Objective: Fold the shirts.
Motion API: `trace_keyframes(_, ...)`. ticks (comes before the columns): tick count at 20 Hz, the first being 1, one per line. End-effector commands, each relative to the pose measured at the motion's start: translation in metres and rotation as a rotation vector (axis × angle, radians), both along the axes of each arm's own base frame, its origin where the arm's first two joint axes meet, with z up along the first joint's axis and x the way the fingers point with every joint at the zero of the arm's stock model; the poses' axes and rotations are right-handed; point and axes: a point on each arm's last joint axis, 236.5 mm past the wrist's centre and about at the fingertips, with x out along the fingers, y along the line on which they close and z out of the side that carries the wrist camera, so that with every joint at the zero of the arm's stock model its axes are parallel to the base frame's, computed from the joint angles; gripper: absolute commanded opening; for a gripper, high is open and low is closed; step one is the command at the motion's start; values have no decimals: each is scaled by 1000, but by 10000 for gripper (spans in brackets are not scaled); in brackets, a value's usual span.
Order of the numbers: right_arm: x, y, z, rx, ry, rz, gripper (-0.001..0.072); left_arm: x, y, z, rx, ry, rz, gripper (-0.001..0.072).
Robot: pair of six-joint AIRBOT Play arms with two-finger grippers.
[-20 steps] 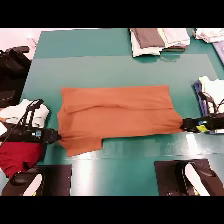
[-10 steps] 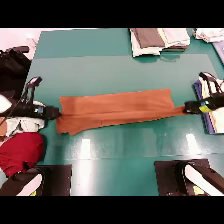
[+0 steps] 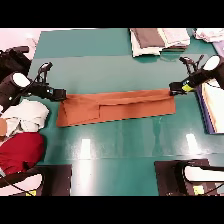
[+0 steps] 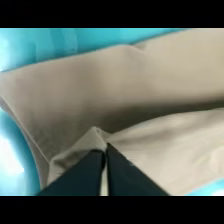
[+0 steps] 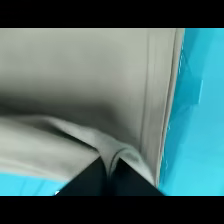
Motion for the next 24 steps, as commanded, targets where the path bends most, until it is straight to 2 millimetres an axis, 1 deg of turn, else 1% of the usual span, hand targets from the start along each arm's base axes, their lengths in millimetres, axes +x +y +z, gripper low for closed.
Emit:
trace_keyframes(1, 24, 5, 5, 56, -16, -5, 340, 18, 0, 7, -19, -24, 40, 604)
trace_keyframes(3, 28, 3, 18, 128, -47, 8, 351, 21, -3, 22, -36, -22, 51, 600)
trace_keyframes(4, 23, -1, 20, 160, -44, 27, 351, 22, -5, 30, -48, -23, 51, 600)
trace_keyframes(6, 5, -18, 14, 197, 2, 29, 362, 23, -14, 43, -95, -32, 52, 599)
trace_keyframes(7, -4, -30, 7, 210, 33, -4, 472, 23, -18, 46, -115, -32, 53, 579)
trace_keyframes(8, -14, -44, -4, 223, 62, -54, 578, 23, -23, 48, -142, -28, 54, 299)
trace_keyframes(9, -23, -55, -16, 235, 84, -99, 584, 22, -28, 50, -165, -30, 45, 25)
trace_keyframes(10, -32, -66, -28, 244, 101, -143, 583, 23, -34, 54, -198, -34, 43, 31)
trace_keyframes(11, -38, -72, -38, 258, 107, -161, 573, 23, -41, 59, -232, -35, 45, 23)
trace_keyframes(12, -42, -69, -46, 312, 106, -162, 572, 24, -50, 61, -243, -43, 37, 23)
trace_keyframes(14, -43, -54, -59, 424, 115, -177, 503, 24, -73, 63, -247, -67, 6, 23)
trace_keyframes(15, -40, -48, -65, 457, 120, -186, 501, 24, -91, 66, -259, -85, -4, 23)
trace_keyframes(17, -30, -30, -75, 524, 129, -191, 449, 21, -129, 68, -274, -116, -42, 23)
trace_keyframes(18, -25, -20, -79, 540, 131, -188, 449, 17, -147, 66, -277, -125, -71, 23)
trace_keyframes(19, -21, -12, -83, 544, 132, -179, 449, 12, -166, 60, -280, -121, -95, 23)
trace_keyframes(20, -17, -3, -87, 535, 129, -161, 379, 7, -183, 50, -288, -95, -102, 23)
trace_keyframes(21, -13, 6, -89, 520, 115, -130, 236, 2, -198, 37, -287, -71, -114, 22)
trace_keyframes(22, -9, 12, -85, 509, 95, -94, 118, -4, -212, 23, -279, -50, -137, 22)
trace_keyframes(23, -4, 16, -77, 499, 69, -61, 45, -6, -223, 10, -271, -30, -155, 22)
trace_keyframes(24, 4, 18, -61, 490, 35, -30, 17, -8, -233, -1, -263, -6, -174, 22)
